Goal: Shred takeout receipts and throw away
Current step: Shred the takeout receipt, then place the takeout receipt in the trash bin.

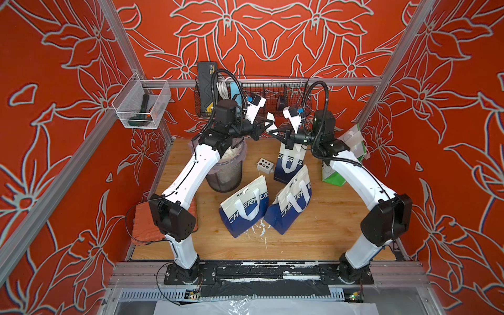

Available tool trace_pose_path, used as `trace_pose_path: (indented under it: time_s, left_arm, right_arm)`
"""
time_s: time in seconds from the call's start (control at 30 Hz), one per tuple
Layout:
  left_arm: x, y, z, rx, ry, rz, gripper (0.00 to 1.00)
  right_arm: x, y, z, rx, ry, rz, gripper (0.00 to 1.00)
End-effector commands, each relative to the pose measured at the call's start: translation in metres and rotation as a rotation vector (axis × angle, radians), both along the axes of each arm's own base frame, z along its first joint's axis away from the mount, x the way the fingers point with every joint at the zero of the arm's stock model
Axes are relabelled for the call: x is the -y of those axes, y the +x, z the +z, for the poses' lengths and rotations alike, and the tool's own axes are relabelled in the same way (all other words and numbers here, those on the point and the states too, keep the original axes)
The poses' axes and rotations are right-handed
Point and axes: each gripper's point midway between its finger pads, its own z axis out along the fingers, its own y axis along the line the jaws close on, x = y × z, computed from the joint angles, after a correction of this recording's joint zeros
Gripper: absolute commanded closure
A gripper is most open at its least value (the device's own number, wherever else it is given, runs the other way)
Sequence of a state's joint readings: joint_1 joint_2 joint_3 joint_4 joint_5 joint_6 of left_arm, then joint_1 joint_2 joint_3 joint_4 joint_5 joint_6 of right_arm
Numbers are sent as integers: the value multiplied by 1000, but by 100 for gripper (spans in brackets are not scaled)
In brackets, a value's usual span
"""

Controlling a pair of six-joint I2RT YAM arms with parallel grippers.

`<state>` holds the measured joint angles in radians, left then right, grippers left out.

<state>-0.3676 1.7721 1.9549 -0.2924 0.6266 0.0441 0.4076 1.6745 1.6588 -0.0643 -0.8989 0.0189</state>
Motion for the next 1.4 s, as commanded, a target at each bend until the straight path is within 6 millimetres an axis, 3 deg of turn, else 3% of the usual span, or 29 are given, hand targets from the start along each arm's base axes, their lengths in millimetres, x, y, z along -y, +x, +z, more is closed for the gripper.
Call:
trace_pose_path:
  time_s: [0.0, 0.2, 0.33, 0.53, 0.63, 0.8, 1.03, 1.13, 1.27, 1.37]
  left_arm:
    - [-23, 8, -18, -7, 144, 118, 100]
    - [-45, 19, -35, -35, 249, 241, 100]
    - [-71, 31, -46, -70, 331, 375, 100]
    - [-100, 33, -44, -83, 343, 460, 100]
    - [-125, 36, -40, -103, 322, 514, 100]
    - [-145, 28, -22, -105, 181, 464, 100]
    - [-142, 8, 12, -46, 21, 360, 100]
    - [-151, 7, 20, -37, -19, 365, 100]
    - [-147, -1, 30, -32, -99, 316, 100]
    - [-153, 2, 31, -51, -127, 362, 100]
  right_arm:
    - [11, -12, 29, 303, -148, -102, 100]
    - [2, -24, 57, 552, -176, -145, 100]
    - [5, -29, 72, 650, -189, -186, 100]
    - [7, -32, 88, 640, -124, -213, 100]
    - [6, -29, 95, 568, -42, -205, 100]
    - [-14, -19, 88, 405, 47, -124, 100]
    - [-63, -16, 61, 176, 129, 116, 100]
    - [-88, -15, 49, 142, 134, 159, 100]
    - [-114, -7, 26, 107, 104, 157, 100]
    - [-131, -2, 10, 116, 75, 143, 93]
